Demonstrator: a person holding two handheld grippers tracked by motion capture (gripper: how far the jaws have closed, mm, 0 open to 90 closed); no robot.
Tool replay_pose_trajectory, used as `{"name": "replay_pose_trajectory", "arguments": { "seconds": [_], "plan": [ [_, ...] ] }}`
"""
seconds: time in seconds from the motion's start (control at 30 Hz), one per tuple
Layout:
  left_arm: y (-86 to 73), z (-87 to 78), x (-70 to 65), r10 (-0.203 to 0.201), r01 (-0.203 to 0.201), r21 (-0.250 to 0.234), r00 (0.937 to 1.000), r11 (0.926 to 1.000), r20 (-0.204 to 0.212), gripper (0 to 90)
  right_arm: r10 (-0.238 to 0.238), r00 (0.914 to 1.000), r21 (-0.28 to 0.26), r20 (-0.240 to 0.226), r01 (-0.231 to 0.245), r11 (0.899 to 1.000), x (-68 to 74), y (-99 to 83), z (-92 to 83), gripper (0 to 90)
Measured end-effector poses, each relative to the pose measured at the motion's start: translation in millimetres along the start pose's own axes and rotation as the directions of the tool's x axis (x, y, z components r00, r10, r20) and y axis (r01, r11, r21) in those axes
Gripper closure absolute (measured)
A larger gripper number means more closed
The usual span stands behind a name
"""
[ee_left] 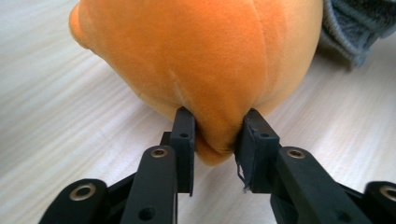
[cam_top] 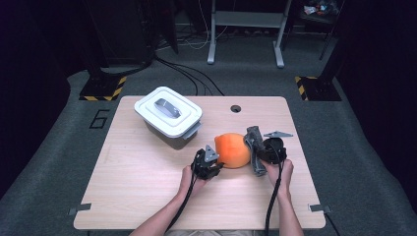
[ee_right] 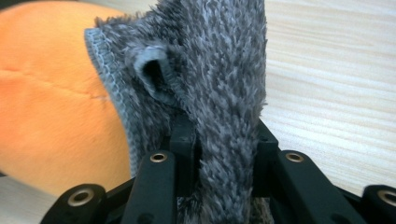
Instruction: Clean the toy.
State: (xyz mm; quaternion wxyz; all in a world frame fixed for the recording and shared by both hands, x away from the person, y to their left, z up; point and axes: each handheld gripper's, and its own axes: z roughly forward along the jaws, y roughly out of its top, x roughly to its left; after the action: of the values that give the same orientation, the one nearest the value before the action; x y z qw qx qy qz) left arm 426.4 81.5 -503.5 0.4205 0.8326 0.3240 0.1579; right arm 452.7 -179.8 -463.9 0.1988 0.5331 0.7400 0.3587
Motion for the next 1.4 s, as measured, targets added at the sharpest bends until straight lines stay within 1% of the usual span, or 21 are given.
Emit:
{"name": "replay_pose_trajectory", "arguments": {
  "seconds": [0.03,0.13,0.23,0.27,0.37,0.43,0.47,0.57,0.63,0.73,0.77,0.8,0.83,0.87,0.93,0.97,1.03,1.1,1.17,1.27,1.4],
  "plan": [
    [0.6,-0.9,0.6,-0.021,0.021,0.001,0.9997,0.9998,0.014,70.7,0.010,1.0000,-0.009,0.000,-0.010,1.000,0.6,0.6,-2.7,69.2],
    [2.9,-4.1,2.8,-0.058,0.058,0.000,0.9975,0.9983,0.041,71.0,0.003,0.9997,-0.034,-0.023,-0.004,0.999,2.8,3.3,-13.4,69.2],
    [5.6,-6.1,3.1,-0.089,0.089,0.002,0.9938,0.9960,0.067,71.0,-0.027,0.9989,-0.059,-0.038,0.025,0.998,10.2,8.1,-25.2,69.2],
    [6.4,-6.7,3.2,-0.094,0.094,0.004,0.9930,0.9955,0.070,71.1,-0.028,0.9985,-0.067,-0.046,0.025,0.997,14.2,10.0,-29.3,69.2],
    [8.4,-7.9,3.7,-0.116,0.116,0.013,0.9892,0.9932,0.089,71.0,-0.068,0.9956,-0.085,-0.064,0.062,0.994,25.3,15.4,-38.3,69.2],
    [9.3,-8.3,3.8,-0.131,0.130,0.017,0.9859,0.9913,0.104,71.0,-0.082,0.9936,-0.088,-0.077,0.075,0.993,35.3,18.6,-41.7,69.2],
    [9.9,-8.7,3.9,-0.137,0.135,0.022,0.9843,0.9905,0.111,71.0,-0.101,0.9916,-0.090,-0.080,0.094,0.992,40.2,20.0,-42.4,69.2],
    [11.0,-9.1,3.3,-0.126,0.124,0.026,0.9857,0.9920,0.112,71.0,-0.139,0.9861,-0.090,-0.091,0.131,0.987,55.2,23.7,-40.4,69.1],
    [11.3,-9.0,2.4,-0.135,0.133,0.025,0.9840,0.9909,0.117,71.0,-0.172,0.9811,-0.081,-0.090,0.165,0.983,63.9,26.0,-36.9,69.0],
    [11.8,-8.9,1.7,-0.116,0.115,0.020,0.9871,0.9932,0.110,71.0,-0.208,0.9746,-0.058,-0.084,0.203,0.977,74.2,27.7,-28.4,68.6],
    [12.0,-9.0,1.5,-0.108,0.106,0.023,0.9883,0.9941,0.107,71.0,-0.221,0.9727,-0.045,-0.072,0.218,0.975,77.6,27.5,-24.6,68.7],
    [12.2,-9.0,0.9,-0.104,0.102,0.026,0.9894,0.9945,0.101,71.0,-0.214,0.9752,-0.038,-0.058,0.212,0.977,80.2,27.0,-22.5,68.7],
    [12.0,-8.6,0.7,-0.102,0.100,0.027,0.9898,0.9946,0.100,71.0,-0.234,0.9711,-0.039,-0.047,0.232,0.972,80.6,27.0,-20.1,68.7],
    [11.4,-7.9,0.5,-0.103,0.102,0.019,0.9900,0.9946,0.096,71.0,-0.225,0.9736,-0.034,-0.041,0.223,0.974,81.8,26.5,-19.2,68.8],
    [10.9,-7.7,1.6,-0.106,0.104,0.020,0.9895,0.9943,0.098,71.1,-0.223,0.9744,-0.032,-0.027,0.222,0.974,82.0,26.2,-18.1,68.9],
    [10.7,-7.6,1.8,-0.111,0.110,0.019,0.9891,0.9938,0.097,71.1,-0.237,0.9711,-0.037,-0.028,0.236,0.971,80.4,26.2,-17.8,68.9],
    [10.3,-7.5,1.8,-0.114,0.113,0.016,0.9888,0.9935,0.096,71.1,-0.222,0.9749,-0.033,-0.020,0.221,0.975,79.7,25.6,-18.5,68.9],
    [10.1,-7.4,2.1,-0.115,0.114,0.015,0.9887,0.9933,0.096,71.1,-0.223,0.9747,-0.036,-0.018,0.222,0.974,75.6,25.2,-19.4,68.9],
    [9.6,-7.2,2.6,-0.118,0.118,0.010,0.9882,0.9930,0.097,71.1,-0.206,0.9784,-0.034,-0.015,0.206,0.978,71.6,24.6,-20.1,68.9],
    [8.7,-7.0,2.8,-0.127,0.127,0.009,0.9866,0.9919,0.102,71.1,-0.199,0.9801,-0.038,-0.006,0.198,0.979,63.2,22.6,-20.4,68.9],
    [7.8,-6.9,3.2,-0.124,0.124,0.008,0.9871,0.9922,0.101,71.1,-0.165,0.9863,-0.032,-0.005,0.165,0.986,52.3,18.5,-19.6,68.8]
  ]
}}
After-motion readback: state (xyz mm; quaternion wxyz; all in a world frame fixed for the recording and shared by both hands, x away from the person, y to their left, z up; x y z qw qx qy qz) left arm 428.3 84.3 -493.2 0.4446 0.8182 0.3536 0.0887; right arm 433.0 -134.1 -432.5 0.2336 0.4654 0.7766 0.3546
